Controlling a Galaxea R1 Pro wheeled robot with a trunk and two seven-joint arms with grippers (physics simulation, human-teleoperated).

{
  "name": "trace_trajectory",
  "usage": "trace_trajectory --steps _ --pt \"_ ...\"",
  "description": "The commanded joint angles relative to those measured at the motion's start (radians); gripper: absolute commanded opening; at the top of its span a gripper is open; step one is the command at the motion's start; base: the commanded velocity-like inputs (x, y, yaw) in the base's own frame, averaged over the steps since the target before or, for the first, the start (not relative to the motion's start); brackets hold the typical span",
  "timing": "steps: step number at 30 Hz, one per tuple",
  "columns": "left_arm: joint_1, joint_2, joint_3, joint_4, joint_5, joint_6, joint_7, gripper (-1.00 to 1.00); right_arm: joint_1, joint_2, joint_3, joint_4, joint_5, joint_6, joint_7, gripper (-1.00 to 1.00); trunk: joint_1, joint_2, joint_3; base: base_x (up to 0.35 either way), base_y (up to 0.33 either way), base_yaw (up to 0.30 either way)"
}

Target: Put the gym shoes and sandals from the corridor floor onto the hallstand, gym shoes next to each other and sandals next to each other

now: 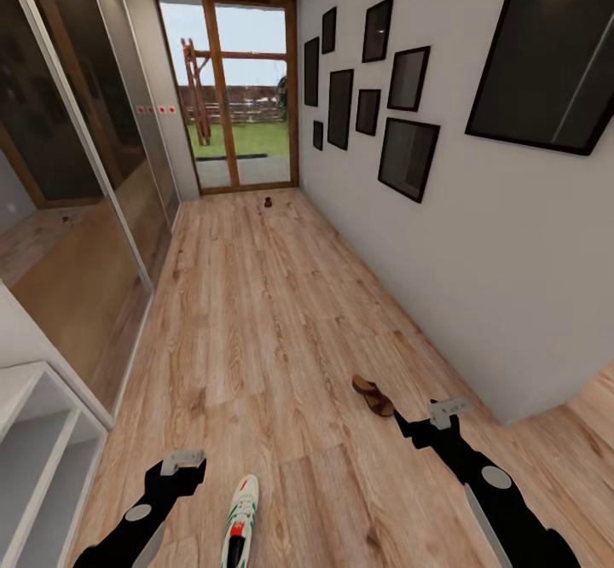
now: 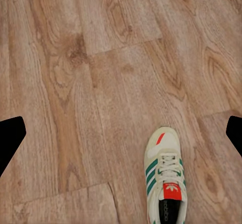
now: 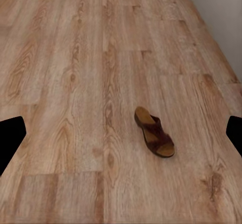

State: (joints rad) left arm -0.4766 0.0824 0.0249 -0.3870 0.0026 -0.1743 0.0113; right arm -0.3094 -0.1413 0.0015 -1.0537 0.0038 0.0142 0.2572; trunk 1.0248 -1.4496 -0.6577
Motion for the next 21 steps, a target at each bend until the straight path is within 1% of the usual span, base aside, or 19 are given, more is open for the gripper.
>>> trace_trajectory --steps 1,13,21 --pt "-0.001 0.000 0.001 0.001 0.000 -0.003 0.001 1.00 0.000 -0.001 0.000 0.000 0.000 0.001 0.003 1.00 0.000 0.000 -0.001 0.146 -0.075 0.000" --pt "0.000 -0.001 0.000 0.001 0.000 -0.005 0.001 1.00 -0.001 0.000 0.000 0.004 0.001 0.001 0.004 1.00 0.000 0.000 -0.001 0.188 -0.137 0.000" --pt "0.000 -0.001 0.001 0.002 0.000 -0.005 0.001 1.00 -0.001 0.000 0.000 0.003 0.000 0.003 0.004 1.00 0.000 0.000 -0.001 0.067 -0.044 0.000"
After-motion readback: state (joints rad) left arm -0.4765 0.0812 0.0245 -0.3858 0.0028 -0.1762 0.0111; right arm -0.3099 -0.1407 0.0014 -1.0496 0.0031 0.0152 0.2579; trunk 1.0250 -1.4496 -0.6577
